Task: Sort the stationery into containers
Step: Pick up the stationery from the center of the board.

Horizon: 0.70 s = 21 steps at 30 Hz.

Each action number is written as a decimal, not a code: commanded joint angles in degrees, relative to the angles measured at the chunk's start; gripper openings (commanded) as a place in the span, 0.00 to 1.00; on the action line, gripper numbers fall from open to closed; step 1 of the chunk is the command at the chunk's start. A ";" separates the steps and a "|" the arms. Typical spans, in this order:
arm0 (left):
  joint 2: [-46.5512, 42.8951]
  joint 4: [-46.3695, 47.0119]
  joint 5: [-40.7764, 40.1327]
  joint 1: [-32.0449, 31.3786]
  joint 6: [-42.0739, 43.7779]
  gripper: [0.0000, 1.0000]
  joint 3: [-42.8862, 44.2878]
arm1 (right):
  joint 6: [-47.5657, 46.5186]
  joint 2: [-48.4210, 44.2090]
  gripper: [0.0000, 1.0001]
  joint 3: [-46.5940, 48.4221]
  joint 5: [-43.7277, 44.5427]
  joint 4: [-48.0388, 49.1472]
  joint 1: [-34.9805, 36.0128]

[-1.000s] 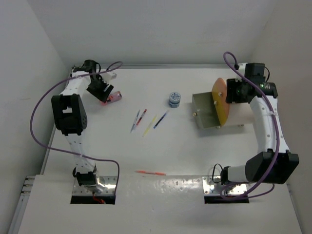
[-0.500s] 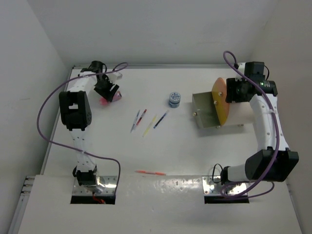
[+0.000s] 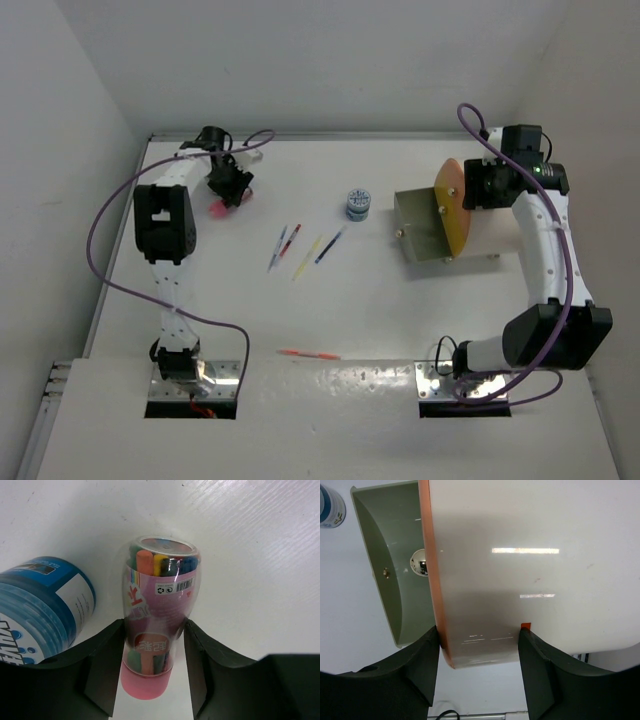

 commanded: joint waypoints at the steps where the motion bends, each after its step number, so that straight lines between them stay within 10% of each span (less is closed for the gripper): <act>1: -0.90 1.26 0.74 -0.50 -1.29 0.43 -3.67 | -1.42 4.81 0.58 -3.53 0.88 -6.71 0.66; 11: -2.14 2.76 -1.11 -2.35 -3.40 0.53 -9.66 | -1.42 4.73 0.58 -3.01 0.79 -6.88 0.84; 15: -3.18 2.94 -0.15 -2.35 -4.72 0.27 -9.13 | -1.42 4.55 0.58 -2.92 0.97 -6.88 0.83; 21: -11.26 4.69 8.36 -2.87 -11.91 0.16 -8.95 | -1.51 4.55 0.58 -2.83 0.79 -6.88 0.84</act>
